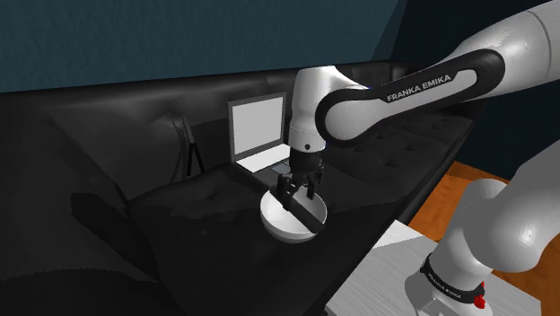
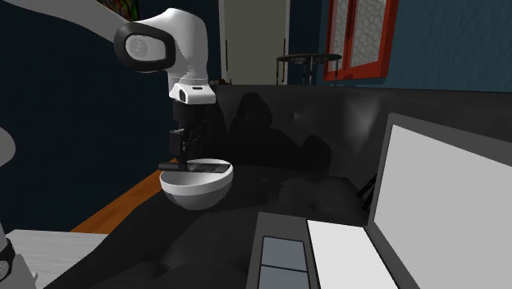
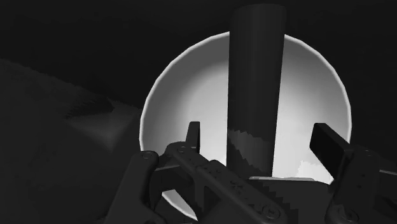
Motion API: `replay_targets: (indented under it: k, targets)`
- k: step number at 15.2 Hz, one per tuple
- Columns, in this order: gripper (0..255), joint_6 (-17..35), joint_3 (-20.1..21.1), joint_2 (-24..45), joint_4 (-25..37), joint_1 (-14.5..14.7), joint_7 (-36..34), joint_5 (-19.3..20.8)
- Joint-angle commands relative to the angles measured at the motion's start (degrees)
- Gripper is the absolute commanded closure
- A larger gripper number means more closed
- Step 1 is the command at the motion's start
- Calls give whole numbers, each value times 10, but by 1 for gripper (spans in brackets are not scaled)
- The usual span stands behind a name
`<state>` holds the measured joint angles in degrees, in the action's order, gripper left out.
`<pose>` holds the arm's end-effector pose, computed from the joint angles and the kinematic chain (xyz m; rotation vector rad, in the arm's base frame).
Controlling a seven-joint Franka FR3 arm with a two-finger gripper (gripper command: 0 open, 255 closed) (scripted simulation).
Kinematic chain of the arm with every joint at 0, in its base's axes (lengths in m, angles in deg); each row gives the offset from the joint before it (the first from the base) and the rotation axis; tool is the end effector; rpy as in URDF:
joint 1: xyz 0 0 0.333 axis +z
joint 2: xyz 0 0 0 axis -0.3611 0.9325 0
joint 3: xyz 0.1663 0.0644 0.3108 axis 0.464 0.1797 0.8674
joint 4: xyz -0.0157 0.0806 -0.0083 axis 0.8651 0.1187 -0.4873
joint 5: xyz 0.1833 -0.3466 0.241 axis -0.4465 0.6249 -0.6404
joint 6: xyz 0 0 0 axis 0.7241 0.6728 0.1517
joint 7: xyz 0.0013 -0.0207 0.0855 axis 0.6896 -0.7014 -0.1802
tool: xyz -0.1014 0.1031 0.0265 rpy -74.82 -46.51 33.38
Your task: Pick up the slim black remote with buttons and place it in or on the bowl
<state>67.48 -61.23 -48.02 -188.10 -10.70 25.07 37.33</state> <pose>0.4199 0.2402 0.3840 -3.0539 0.1680 0.1374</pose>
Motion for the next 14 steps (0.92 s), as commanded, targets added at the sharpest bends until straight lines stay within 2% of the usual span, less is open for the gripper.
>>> replay_targets:
  k: [1, 2, 6, 14]
  targets:
    - [0, 0, 0, 0, 0, 0, 0, 0]
    - [0, -1, 0, 0, 1, 0, 0, 0]
    - [0, -78, -12, -21, 56, -5, 0, 7]
    - [0, -78, -12, -21, 56, -5, 0, 7]
